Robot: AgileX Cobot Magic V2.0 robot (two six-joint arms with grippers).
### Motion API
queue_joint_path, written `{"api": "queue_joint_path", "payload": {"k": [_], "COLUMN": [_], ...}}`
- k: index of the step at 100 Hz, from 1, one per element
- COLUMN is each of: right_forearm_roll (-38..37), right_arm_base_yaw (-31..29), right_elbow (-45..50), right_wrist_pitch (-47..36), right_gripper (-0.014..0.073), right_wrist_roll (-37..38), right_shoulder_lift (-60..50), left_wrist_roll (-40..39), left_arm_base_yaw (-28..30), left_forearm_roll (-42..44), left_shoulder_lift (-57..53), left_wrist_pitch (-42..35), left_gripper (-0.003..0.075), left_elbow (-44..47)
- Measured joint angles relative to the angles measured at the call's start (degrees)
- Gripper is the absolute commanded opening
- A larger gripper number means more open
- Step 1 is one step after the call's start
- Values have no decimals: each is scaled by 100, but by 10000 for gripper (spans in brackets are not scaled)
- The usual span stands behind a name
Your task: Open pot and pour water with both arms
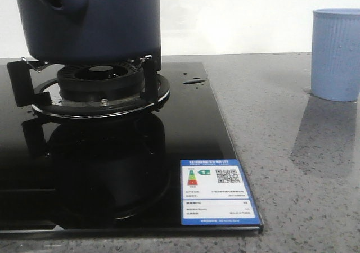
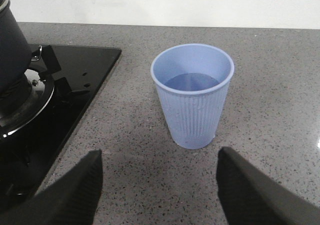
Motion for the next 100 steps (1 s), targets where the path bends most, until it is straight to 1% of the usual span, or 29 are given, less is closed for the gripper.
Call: {"api": "queue_joint_path", "payload": {"k": [7,12,21,61,77,100], "right_forearm_roll": [0,0,0,0,0,0], "right_arm_base_yaw": [0,0,0,0,0,0], "right_elbow": [0,0,0,36,344,855], "right_wrist_pitch": [0,0,0,-33,-283,-1028], "right_gripper": [441,440,440,441,440,441], "right_wrist_roll": [0,0,0,0,0,0], "right_shoulder_lift": [0,0,0,0,0,0], "left_wrist_roll": [0,0,-11,-11,0,0], "left_arm_base_yaw": [0,0,0,64,395,918], "left_forearm_roll": [0,0,0,13,21,21], "left_shoulder_lift": [0,0,0,-64,-373,-951], "left_wrist_pitch": [-39,-70,-93,-141,-141,-86], "left_gripper": [392,363,341,340,340,340], "left_elbow": [-4,-4,-4,-4,-4,-4]}}
